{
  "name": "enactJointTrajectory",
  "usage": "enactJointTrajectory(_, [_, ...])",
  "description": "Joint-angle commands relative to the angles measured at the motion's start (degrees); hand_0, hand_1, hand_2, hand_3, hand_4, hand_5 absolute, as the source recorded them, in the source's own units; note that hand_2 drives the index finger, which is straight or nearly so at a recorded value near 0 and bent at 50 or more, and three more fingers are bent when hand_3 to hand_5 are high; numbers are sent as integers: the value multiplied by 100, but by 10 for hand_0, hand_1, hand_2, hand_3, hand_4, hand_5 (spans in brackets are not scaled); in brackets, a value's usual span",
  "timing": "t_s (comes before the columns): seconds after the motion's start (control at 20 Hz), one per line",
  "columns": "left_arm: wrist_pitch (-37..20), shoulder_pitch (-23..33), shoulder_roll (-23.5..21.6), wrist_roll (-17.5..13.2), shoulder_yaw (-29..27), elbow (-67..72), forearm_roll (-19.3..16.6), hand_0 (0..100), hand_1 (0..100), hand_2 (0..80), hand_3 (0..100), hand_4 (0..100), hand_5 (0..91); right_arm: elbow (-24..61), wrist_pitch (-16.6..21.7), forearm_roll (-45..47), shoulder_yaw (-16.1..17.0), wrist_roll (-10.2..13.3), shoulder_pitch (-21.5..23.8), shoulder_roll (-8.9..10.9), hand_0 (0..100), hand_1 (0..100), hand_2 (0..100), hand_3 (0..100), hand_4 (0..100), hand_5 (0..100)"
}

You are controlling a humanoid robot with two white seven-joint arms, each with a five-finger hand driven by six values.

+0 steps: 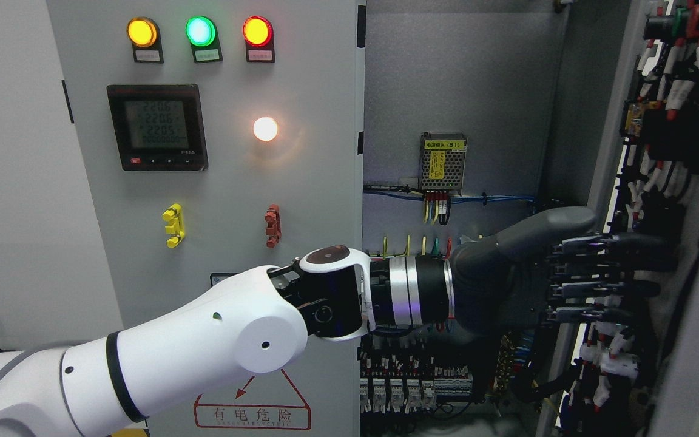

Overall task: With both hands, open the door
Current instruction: 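Push the push-button door outward with the left hand, swinging it wide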

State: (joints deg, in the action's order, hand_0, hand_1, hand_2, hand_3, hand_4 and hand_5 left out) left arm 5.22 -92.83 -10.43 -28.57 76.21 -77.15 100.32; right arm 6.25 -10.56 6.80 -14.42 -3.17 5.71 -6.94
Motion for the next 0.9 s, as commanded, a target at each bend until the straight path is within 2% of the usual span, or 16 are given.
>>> enactJointTrajectory(0.0, [32,-59,735,272,-221,33,-39,120,389,0,0,0,0,-1,2,-3,0,1,0,0,120,389,0,0,0,0])
enactJointTrajectory(0.25, [23,-148,1104,580,-203,51,-74,120,389,0,0,0,0,-1,2,-3,0,1,0,0,120,389,0,0,0,0])
enactJointTrajectory(0.45, [-3,-156,1377,931,-186,59,-302,120,389,0,0,0,0,0,2,-3,0,1,0,0,120,389,0,0,0,0])
enactJointTrajectory(0.7, [-47,-174,1456,1362,-186,42,-294,120,389,0,0,0,0,-1,2,-3,0,1,0,0,120,389,0,0,0,0])
enactJointTrajectory(0.85, [-47,-165,1474,1442,-186,7,-294,120,389,0,0,0,0,-1,2,6,0,1,0,0,120,389,0,0,0,0])
